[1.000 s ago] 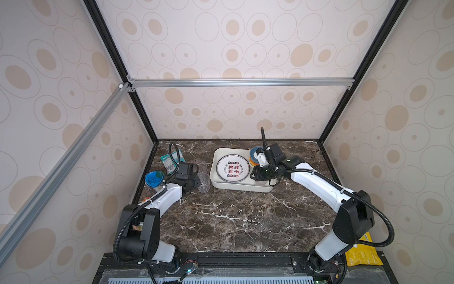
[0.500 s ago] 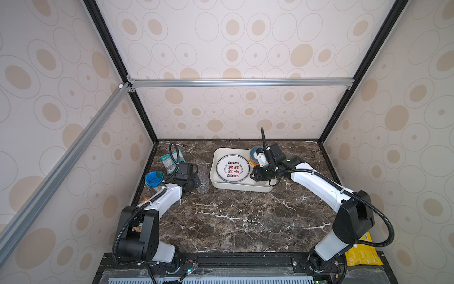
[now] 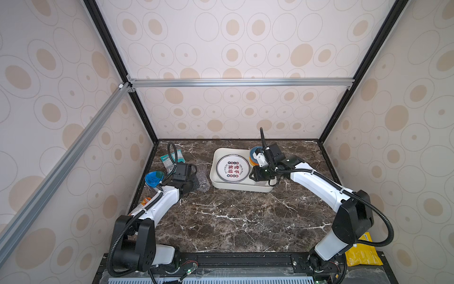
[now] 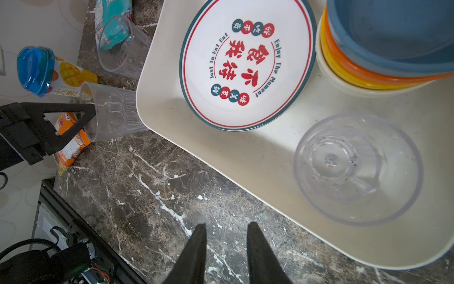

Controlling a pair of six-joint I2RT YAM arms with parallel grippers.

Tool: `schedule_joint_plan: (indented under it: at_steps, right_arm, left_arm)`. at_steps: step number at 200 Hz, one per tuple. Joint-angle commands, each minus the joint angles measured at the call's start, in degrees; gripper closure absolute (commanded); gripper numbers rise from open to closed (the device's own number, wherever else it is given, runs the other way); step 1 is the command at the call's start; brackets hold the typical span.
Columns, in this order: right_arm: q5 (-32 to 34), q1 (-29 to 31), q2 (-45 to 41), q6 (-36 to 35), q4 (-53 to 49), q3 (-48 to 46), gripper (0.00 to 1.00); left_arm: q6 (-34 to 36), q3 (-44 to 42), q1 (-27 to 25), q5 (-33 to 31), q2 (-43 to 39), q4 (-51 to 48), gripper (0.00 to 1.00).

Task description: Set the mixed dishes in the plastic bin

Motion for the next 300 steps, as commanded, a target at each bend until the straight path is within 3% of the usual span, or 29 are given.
schedule_joint_plan:
  at_steps: [1,85,208,300]
  right_arm:
    - [-1.39,1.06,1.14,-0.62,-1.74,2.74,0.68]
    - [-1.83,2.64,2.75,0.34,-5.75,8.76,0.63]
    - [0.83,3.47,5.59,3.01,-14.08,20.4,0.56]
    - [5.45,7.05,15.96,3.44,-23.37,35.43,0.54]
  left_arm:
    - [1.42,4.01,0.3,1.86,-2.74,-2.91,0.99]
    - [1.52,11.96,-2.23,5.4,-5.57,-8.64,1.0]
    - [-1.49,21.78,-15.97,5.14,3.54,-5.19,1.0]
    - [-3.05,23.93,-20.71,5.03,7.31,-2.9,1.0]
